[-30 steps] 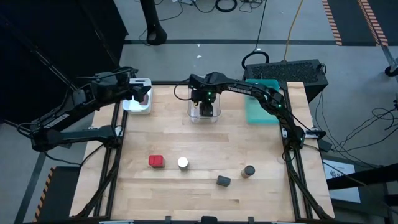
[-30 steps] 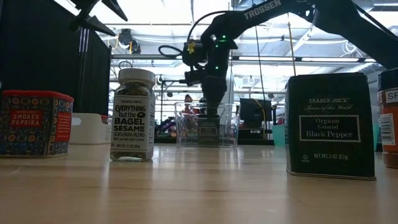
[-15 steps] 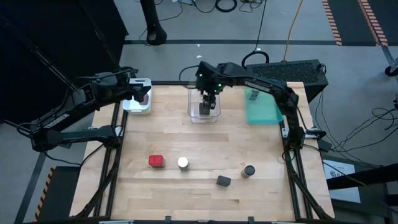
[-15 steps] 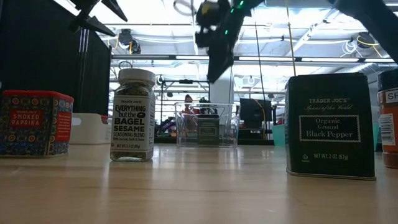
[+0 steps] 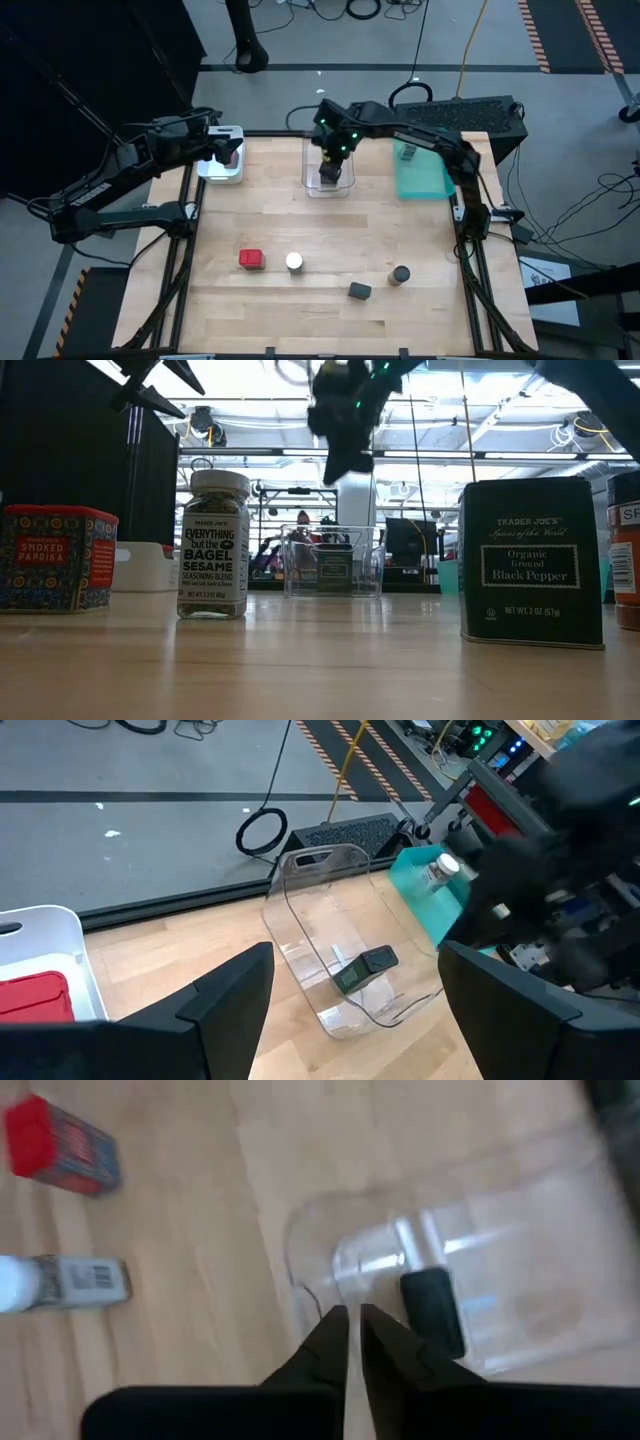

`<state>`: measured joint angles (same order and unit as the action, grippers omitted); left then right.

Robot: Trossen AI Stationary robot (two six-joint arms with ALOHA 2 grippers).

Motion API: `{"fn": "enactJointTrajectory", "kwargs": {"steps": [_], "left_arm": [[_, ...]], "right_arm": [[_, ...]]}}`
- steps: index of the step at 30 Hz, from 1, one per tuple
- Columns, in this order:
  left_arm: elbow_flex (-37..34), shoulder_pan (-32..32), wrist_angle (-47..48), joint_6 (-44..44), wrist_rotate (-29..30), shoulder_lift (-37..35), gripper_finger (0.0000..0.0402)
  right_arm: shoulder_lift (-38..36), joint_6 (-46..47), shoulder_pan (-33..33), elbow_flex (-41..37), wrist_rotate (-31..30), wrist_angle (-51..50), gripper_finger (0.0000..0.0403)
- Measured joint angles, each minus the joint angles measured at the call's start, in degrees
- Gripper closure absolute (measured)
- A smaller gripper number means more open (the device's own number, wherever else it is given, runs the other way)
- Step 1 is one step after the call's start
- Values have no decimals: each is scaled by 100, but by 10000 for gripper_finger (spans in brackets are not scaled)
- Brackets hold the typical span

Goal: Sort spices by type
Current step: Put the top black seasoning can into the transparent bin

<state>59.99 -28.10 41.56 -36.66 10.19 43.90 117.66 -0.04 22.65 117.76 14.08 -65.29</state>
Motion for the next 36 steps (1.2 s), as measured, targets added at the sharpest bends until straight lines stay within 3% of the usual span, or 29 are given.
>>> {"fn": "enactJointTrajectory", "kwargs": {"steps": [9, 14, 18, 22, 36], "left_arm": [[0, 0, 1, 123, 93, 0, 114], [0, 0, 4, 140, 101, 0, 114], [0, -1, 5, 153, 102, 0, 114], [0, 0, 7, 155, 104, 0, 114], [0, -2, 4, 153, 104, 0, 114]], "right_arm": [[886, 403, 62, -10, -113, -577, 401], [903, 512, 52, -7, -790, -671, 402], [903, 504, 78, -7, -790, -674, 402], [903, 442, 52, -7, -362, -680, 402], [897, 500, -22, -181, -815, -426, 403]]}}
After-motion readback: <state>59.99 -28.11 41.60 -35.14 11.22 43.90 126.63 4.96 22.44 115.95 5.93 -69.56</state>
